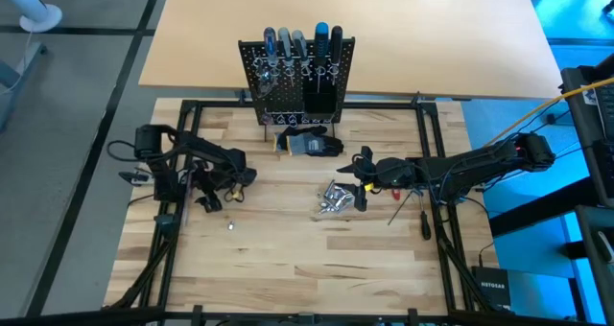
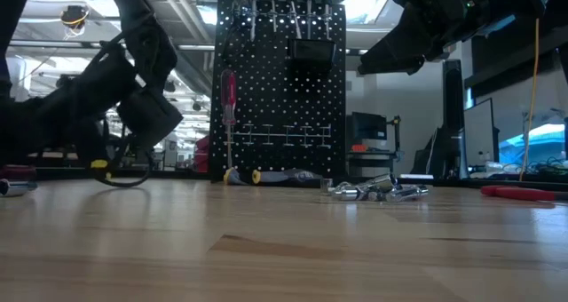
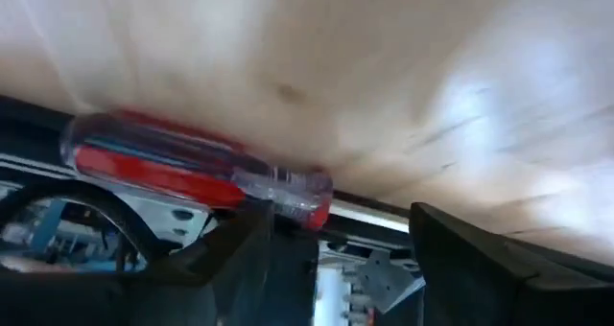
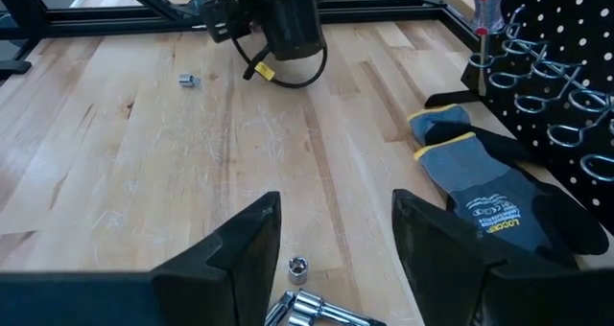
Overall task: Hang tools onto peg board
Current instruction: Hang the red screwdriver on the pegboard
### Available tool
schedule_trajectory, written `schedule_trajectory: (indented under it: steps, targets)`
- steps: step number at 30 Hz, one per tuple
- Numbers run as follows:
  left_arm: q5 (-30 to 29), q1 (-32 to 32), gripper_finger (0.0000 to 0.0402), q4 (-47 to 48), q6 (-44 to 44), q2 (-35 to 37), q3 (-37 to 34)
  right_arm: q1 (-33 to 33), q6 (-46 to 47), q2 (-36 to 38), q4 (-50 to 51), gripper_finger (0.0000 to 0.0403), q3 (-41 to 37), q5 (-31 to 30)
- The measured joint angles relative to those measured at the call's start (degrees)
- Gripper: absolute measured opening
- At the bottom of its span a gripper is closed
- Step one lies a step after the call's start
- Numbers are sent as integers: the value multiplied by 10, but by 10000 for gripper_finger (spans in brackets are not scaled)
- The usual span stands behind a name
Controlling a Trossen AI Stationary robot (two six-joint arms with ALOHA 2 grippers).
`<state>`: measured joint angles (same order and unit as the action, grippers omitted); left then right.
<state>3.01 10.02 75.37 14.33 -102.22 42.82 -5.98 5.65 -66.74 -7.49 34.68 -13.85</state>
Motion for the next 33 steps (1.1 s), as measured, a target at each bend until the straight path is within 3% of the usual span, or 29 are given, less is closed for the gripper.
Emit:
schedule_trajectory:
  steps: [14,23,26,33]
  targets:
    - [-10,-3,235,-3,-55,0,-16,0,0,0,2,198,0,0]
    - [-1,5,235,-39,45,2,-32,0,0,0,4,198,0,0]
    - [35,5,235,-42,78,1,-29,0,0,0,4,198,0,0]
    - [47,-14,235,-60,96,15,-28,0,0,0,4,198,0,0]
